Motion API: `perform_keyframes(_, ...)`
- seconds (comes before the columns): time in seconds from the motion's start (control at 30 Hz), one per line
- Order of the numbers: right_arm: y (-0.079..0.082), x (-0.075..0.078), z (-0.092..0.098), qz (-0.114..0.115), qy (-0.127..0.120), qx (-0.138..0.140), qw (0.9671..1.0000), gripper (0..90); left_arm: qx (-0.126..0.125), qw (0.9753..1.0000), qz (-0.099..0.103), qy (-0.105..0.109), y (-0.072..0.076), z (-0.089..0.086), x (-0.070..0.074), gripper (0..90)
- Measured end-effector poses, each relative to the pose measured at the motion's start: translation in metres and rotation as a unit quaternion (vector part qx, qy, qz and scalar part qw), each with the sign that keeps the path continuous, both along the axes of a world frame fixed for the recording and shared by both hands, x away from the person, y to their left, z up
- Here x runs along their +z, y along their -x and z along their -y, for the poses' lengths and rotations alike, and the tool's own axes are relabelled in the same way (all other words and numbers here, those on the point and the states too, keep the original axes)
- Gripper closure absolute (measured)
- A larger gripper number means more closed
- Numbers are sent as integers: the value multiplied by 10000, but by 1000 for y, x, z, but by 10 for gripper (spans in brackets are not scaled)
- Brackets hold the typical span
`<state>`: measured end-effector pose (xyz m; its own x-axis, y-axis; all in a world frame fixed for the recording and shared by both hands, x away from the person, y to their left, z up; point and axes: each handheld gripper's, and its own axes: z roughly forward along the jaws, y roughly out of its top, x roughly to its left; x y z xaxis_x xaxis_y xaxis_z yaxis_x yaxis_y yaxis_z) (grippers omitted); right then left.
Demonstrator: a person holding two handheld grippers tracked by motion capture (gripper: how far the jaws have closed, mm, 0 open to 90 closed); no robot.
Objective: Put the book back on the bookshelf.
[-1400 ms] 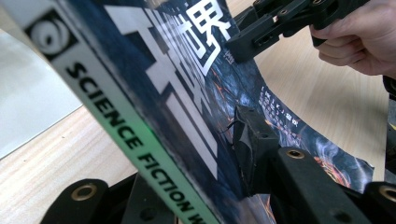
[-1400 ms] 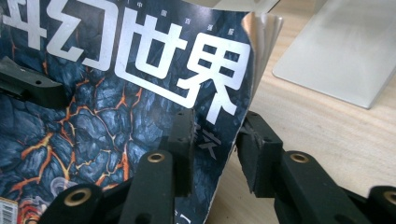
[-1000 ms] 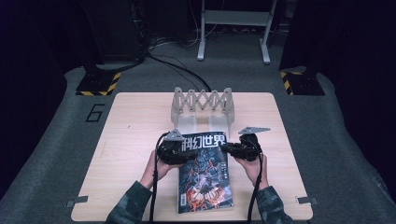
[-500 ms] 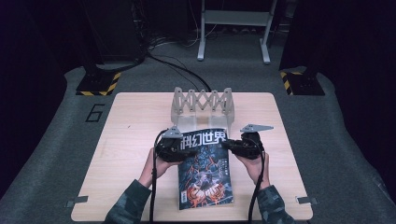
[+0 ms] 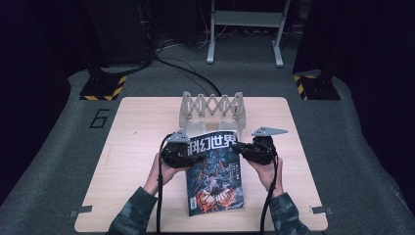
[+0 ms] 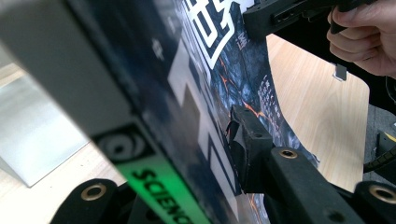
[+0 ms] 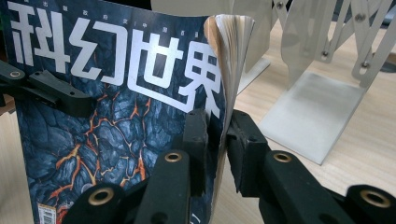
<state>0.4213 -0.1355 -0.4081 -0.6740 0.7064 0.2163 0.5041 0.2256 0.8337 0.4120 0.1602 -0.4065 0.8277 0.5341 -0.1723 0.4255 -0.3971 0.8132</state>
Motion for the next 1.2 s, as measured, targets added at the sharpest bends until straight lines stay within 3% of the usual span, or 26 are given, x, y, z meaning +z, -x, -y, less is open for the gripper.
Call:
perform_keyframes(0.67,5,30,-7,567,104,-19,9983,794,43,9994,314,101,3,-2,17,759)
perform_keyframes(0.97,6,38,-10,868,136,35,9961,794,91,9979,637,-1,7,-3,25,766)
perform_keyframes(1.2,6,43,-9,1027,74,9,9947,792,197,9936,1103,-149,11,0,31,778)
